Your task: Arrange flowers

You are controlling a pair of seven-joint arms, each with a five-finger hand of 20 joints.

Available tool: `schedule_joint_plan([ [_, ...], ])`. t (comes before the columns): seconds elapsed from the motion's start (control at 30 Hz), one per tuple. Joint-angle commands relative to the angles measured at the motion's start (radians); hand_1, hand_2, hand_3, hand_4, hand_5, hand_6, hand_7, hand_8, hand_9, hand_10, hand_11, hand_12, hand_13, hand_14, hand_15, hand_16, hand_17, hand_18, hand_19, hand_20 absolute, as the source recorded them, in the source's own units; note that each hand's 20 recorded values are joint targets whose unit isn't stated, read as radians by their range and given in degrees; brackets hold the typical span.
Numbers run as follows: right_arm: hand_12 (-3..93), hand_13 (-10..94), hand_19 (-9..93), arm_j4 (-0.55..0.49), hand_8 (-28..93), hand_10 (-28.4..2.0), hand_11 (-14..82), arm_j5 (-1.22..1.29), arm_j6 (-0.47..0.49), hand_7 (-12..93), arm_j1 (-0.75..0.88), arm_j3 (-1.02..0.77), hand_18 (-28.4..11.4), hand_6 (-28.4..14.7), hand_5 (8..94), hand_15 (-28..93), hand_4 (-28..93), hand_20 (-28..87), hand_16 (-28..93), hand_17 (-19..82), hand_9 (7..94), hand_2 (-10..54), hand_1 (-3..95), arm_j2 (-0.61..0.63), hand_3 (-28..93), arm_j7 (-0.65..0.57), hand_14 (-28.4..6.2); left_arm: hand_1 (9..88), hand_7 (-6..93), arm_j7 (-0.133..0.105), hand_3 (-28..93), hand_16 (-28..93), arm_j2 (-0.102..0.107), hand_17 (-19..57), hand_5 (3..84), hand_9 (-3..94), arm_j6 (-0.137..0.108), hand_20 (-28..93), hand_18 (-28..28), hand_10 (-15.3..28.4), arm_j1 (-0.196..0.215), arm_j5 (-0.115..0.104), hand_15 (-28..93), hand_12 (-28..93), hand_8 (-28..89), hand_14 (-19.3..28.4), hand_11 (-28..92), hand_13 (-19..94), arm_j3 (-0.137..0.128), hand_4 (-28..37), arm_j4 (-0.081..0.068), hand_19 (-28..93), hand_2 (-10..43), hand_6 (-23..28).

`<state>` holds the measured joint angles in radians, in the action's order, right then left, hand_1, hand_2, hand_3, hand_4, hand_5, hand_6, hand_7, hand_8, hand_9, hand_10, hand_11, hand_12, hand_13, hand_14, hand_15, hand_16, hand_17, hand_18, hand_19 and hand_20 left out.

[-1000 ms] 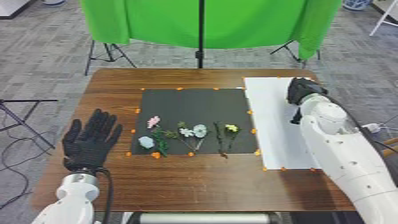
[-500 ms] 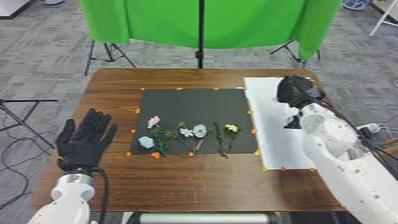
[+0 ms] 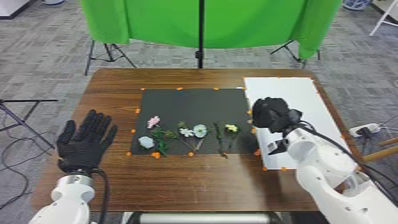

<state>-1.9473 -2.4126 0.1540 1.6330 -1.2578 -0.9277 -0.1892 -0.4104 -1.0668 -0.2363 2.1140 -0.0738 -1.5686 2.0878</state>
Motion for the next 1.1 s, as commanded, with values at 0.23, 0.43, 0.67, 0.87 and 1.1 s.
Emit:
schedule_joint_plan([
  [0.23, 28.0, 66, 78, -0.024, -7, -11.4, 13.6, -0.018, 0.092, 25, 0.037, 0.013, -20.6, 0.4, 69.2, 34, -28, 36, 33, 26, 75.9, -9.5, 53.2, -0.022, 75, 0.027, -7.1, 27.1, 17.6, 0.038, 77, -8, -0.017, -8.3, 49.5, 40.1, -0.011, 13, 14.4, 16.4, 0.026, 0.026, 40, 11, -10, 16.2, 26, 30, 0.002, -28.3, 0.000, 37, 14.6, 11.1],
  [0.43, 18.2, 63, 78, -0.052, -15, -12.9, 23.1, 0.034, 0.035, 21, 0.059, -0.017, -21.1, 0.0, 63.9, 44, -28, 36, 25, 25, 70.0, -9.5, 45.7, -0.026, 81, -0.023, -9.3, 26.9, 17.3, 0.032, 77, -8, -0.017, -8.3, 49.5, 40.0, -0.010, 12, 14.3, 16.4, 0.034, 0.020, 40, 11, -10, 16.3, 26, 30, -0.004, -28.3, 0.003, 36, 14.6, 11.2],
  [0.67, 15.9, 57, 77, -0.059, -14, -15.8, 20.8, 0.156, -0.180, 18, 0.071, -0.100, -21.5, -2.4, 53.7, 50, -28, 34, 17, 24, 60.4, -9.0, 37.3, -0.048, 84, -0.099, -12.1, 26.7, 17.3, 0.019, 77, -8, -0.017, -8.3, 49.4, 39.9, 0.003, 12, 14.3, 16.4, 0.044, 0.026, 40, 11, -10, 16.3, 26, 30, -0.012, -28.3, 0.008, 36, 14.6, 11.1],
  [0.87, 14.1, 49, 64, -0.082, -13, -16.4, 14.7, 0.520, -0.129, 17, 0.134, -0.326, -20.3, -3.3, 50.1, 39, -28, 27, 12, 20, 52.3, -0.5, 31.0, -0.123, 85, -0.049, -14.0, 26.3, 15.6, 0.034, 77, -8, -0.016, -8.3, 49.3, 39.4, 0.049, 12, 14.3, 16.5, 0.049, 0.060, 40, 11, -10, 16.2, 25, 30, -0.031, -28.3, 0.000, 36, 14.7, 11.4],
  [1.1, 11.0, 36, 43, -0.095, -12, -14.4, 4.7, 1.230, -0.116, 12, 0.215, -0.474, -19.1, -1.4, 42.3, 11, -28, 21, 18, 14, 41.0, 3.9, 22.3, -0.210, 83, 0.007, -15.4, 23.8, 10.2, 0.030, 76, -8, -0.021, -8.4, 47.0, 38.4, 0.084, 12, 14.2, 16.0, 0.060, 0.113, 33, 9, -9, 15.3, 19, 29, -0.061, -28.3, -0.007, 35, 15.1, 10.8],
])
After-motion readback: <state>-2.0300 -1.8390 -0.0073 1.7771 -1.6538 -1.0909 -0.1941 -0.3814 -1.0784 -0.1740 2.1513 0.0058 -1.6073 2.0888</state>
